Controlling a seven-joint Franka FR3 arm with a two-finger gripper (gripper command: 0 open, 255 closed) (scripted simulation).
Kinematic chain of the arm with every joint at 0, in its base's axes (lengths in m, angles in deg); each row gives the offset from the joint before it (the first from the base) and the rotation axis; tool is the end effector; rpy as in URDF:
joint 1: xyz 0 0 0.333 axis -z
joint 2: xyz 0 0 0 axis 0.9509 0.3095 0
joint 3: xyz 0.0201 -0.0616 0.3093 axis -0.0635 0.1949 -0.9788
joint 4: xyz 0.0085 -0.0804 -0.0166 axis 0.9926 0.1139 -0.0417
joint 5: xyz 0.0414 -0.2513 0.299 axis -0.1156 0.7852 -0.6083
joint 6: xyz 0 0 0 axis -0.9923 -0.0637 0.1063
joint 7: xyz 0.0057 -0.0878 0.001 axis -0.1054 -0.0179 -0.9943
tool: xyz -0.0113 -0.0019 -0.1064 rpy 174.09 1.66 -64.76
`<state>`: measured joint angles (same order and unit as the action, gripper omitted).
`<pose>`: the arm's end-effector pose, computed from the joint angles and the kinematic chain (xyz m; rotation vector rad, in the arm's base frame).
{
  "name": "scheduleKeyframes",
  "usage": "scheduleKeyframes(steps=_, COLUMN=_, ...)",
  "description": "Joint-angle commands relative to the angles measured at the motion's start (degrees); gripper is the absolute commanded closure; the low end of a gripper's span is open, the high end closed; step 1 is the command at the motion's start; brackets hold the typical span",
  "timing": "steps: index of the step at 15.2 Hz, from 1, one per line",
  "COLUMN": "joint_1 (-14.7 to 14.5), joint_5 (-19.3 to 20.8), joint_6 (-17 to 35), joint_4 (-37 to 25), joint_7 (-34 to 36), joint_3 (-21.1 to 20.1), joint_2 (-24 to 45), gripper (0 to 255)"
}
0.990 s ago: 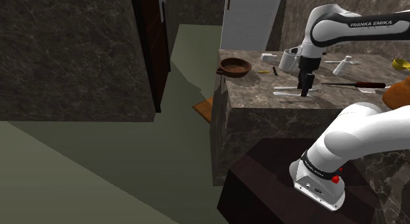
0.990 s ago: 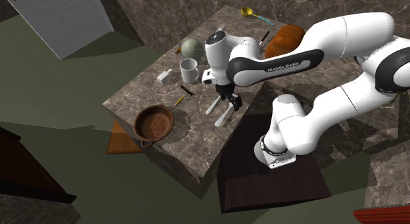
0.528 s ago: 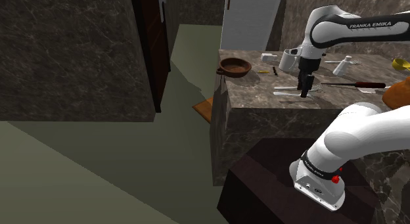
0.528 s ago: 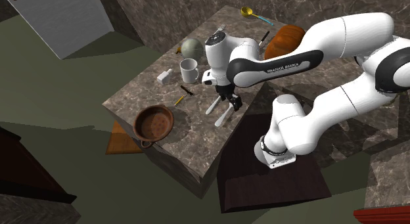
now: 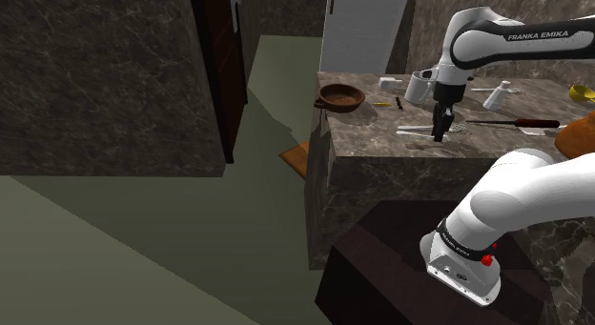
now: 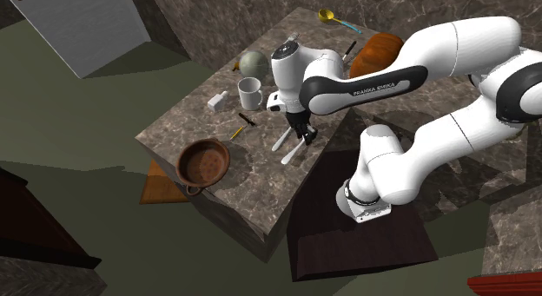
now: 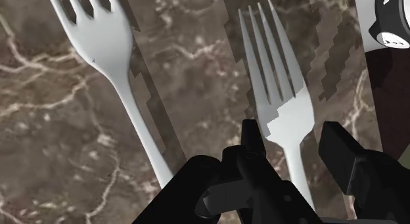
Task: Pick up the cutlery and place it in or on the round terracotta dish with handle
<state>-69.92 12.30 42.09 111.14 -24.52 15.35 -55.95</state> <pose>0.2544 -0.1704 0.4259 -2.8493 -0.7729 0.3011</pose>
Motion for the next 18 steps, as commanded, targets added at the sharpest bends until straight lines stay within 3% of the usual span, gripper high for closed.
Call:
scheduleKeyframes(steps=1, joint_1=0.0, joint_5=0.06, joint_6=0.16, joint_4=0.16, joint_7=0.04, joint_3=0.07, joint_2=0.13, gripper=255)
scheduleKeyframes(steps=18, joint_1=-0.77, joint_5=-2.71, joint_6=-11.6, joint_4=-10.26, joint_7=-0.09, joint_3=-3.35, joint_2=-1.18, gripper=255)
